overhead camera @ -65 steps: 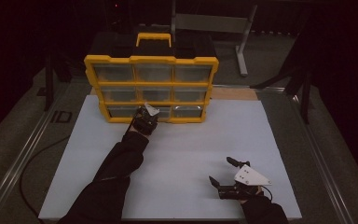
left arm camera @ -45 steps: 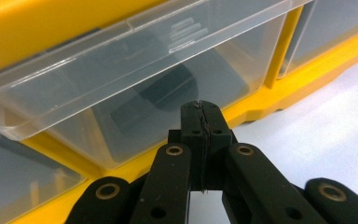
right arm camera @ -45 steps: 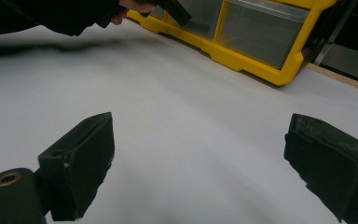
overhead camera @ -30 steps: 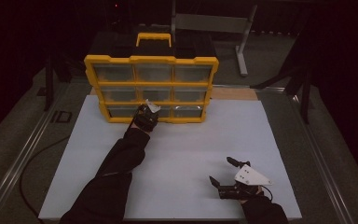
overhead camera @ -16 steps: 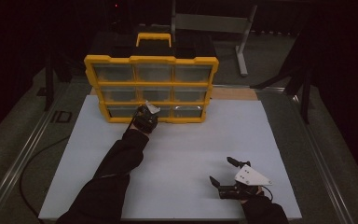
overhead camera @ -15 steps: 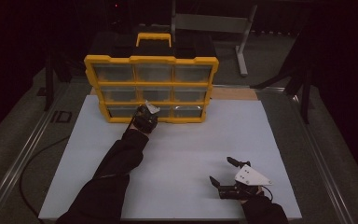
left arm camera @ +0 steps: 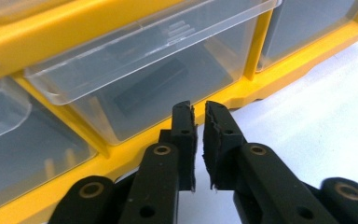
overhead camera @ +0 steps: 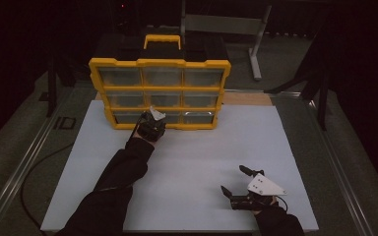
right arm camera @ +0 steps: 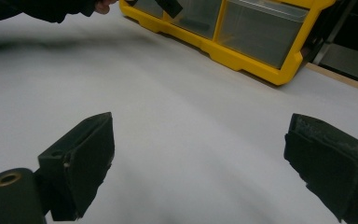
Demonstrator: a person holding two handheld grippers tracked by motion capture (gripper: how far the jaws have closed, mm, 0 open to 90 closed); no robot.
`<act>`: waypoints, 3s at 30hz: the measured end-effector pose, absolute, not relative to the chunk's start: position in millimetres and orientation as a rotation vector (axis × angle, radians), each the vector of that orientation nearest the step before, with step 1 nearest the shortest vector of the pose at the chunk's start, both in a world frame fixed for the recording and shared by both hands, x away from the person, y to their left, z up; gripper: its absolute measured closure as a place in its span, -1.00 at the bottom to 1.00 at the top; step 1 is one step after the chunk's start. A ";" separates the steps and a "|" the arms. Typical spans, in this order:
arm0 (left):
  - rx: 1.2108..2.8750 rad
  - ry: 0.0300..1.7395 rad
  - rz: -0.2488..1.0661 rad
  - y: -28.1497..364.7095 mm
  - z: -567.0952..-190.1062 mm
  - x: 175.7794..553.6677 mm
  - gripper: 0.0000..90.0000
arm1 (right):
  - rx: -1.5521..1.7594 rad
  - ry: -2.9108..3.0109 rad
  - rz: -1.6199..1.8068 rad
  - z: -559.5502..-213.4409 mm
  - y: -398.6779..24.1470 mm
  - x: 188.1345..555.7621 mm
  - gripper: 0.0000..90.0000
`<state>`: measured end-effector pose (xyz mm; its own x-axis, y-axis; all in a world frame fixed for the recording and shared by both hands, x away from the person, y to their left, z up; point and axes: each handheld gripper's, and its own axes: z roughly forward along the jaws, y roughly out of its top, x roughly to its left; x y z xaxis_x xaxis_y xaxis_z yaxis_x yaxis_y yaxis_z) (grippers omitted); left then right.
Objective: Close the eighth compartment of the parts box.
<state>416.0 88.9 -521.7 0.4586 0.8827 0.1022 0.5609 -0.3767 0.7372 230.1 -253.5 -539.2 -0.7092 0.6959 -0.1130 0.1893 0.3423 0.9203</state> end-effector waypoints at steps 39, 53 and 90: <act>2.091 1.209 0.548 95.3 -514.3 409.9 -0.99 | 0.774 2.114 1.351 -539.4 -253.4 230.4 -0.81; 2.101 1.149 0.488 97.8 -509.1 405.1 -1.00 | 0.773 2.113 1.350 -539.2 -253.3 230.2 -0.81; 2.153 0.911 0.333 114.3 -490.2 386.5 -1.00 | 0.775 2.113 1.350 -539.1 -252.7 230.1 -0.81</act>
